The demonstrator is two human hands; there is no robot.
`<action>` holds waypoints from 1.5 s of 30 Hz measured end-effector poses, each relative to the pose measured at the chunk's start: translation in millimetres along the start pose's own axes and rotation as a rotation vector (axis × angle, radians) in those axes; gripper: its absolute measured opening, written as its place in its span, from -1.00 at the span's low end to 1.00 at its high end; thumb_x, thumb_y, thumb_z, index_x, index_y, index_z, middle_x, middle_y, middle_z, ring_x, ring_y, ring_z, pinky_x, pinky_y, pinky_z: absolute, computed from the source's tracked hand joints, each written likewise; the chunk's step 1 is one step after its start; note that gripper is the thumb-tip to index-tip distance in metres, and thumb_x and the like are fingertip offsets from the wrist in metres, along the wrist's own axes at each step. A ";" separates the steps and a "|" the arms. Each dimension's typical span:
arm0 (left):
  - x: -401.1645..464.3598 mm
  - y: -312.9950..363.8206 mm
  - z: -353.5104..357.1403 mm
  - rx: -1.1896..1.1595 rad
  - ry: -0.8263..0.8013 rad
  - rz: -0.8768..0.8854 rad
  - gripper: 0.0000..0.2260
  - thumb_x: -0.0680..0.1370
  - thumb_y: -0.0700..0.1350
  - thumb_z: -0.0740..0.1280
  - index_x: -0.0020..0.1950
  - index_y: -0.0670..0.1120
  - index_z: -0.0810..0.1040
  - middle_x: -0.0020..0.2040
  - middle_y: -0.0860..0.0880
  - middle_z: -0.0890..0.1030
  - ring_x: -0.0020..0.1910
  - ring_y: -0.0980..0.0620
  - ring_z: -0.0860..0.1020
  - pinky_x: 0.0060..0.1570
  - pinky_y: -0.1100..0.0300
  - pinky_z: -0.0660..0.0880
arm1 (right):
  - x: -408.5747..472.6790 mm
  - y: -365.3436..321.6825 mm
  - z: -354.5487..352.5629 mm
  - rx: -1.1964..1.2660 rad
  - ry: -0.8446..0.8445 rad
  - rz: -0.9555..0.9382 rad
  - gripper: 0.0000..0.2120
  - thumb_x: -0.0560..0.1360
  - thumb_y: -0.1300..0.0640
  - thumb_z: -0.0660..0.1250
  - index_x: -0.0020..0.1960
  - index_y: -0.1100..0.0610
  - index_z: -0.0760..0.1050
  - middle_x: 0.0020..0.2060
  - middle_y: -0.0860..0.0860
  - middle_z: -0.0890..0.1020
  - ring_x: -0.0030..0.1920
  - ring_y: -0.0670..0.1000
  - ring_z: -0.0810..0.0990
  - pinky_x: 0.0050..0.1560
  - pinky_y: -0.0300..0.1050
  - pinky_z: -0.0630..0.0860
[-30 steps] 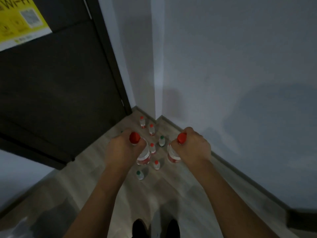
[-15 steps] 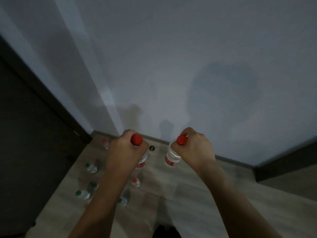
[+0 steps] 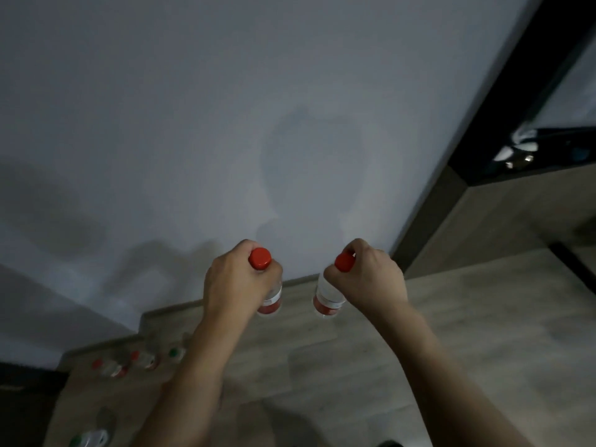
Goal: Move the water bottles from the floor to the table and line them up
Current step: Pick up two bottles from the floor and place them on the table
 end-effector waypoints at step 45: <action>-203.0 730.1 547.7 -0.187 -0.629 0.808 -0.88 0.35 0.00 0.46 -0.20 0.03 0.57 -0.36 0.14 0.58 -0.26 0.05 0.56 -0.22 0.21 0.44 | -73.5 704.1 -465.7 0.001 0.591 0.773 -0.71 0.28 -0.18 0.28 -0.12 -0.02 0.43 -0.32 -0.11 0.51 -0.31 -0.06 0.50 -0.34 -0.16 0.42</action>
Point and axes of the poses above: each hand's wrist, its own x-axis towards the middle knuckle, its own z-axis out of the palm, y = z × x, the point moved 10 cm from there along x, towards the middle knuckle
